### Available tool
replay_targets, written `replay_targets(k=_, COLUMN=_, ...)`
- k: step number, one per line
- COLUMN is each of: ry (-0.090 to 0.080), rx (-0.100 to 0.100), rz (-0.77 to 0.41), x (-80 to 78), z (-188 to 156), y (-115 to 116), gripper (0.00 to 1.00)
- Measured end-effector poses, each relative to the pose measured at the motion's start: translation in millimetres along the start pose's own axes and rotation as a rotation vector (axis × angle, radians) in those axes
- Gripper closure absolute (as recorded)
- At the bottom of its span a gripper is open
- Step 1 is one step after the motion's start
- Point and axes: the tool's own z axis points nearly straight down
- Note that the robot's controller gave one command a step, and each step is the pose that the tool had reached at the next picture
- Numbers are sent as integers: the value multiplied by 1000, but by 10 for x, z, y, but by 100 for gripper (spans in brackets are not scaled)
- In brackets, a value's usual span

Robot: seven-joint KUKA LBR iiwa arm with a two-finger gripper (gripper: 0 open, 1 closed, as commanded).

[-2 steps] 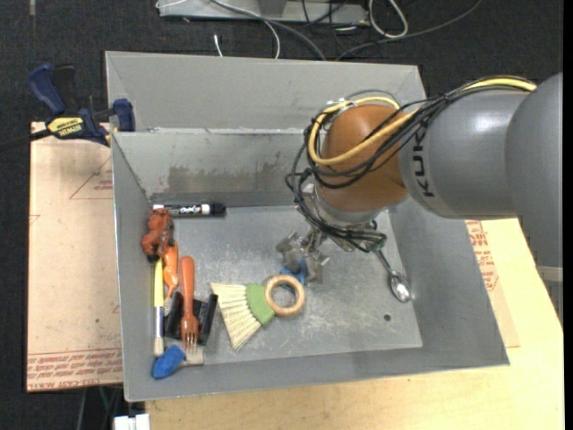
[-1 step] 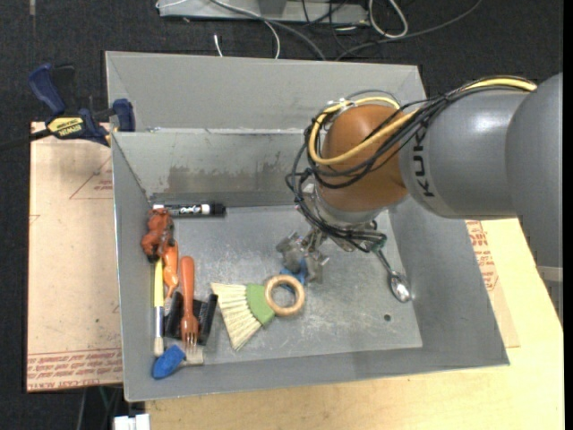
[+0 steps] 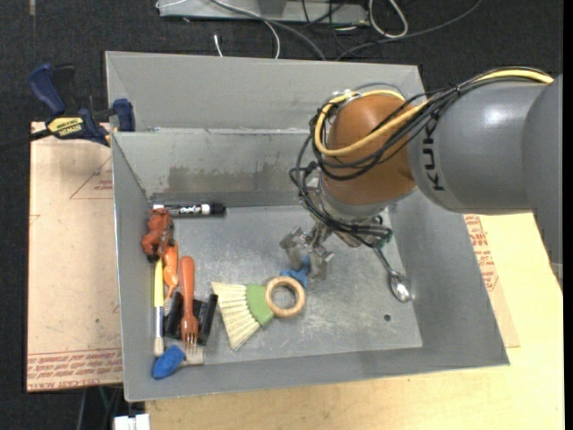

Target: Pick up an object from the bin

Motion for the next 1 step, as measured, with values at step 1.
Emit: replay_targets(k=1, ry=-5, rx=3, rz=2, x=-16, z=-293, y=-6, gripper=100)
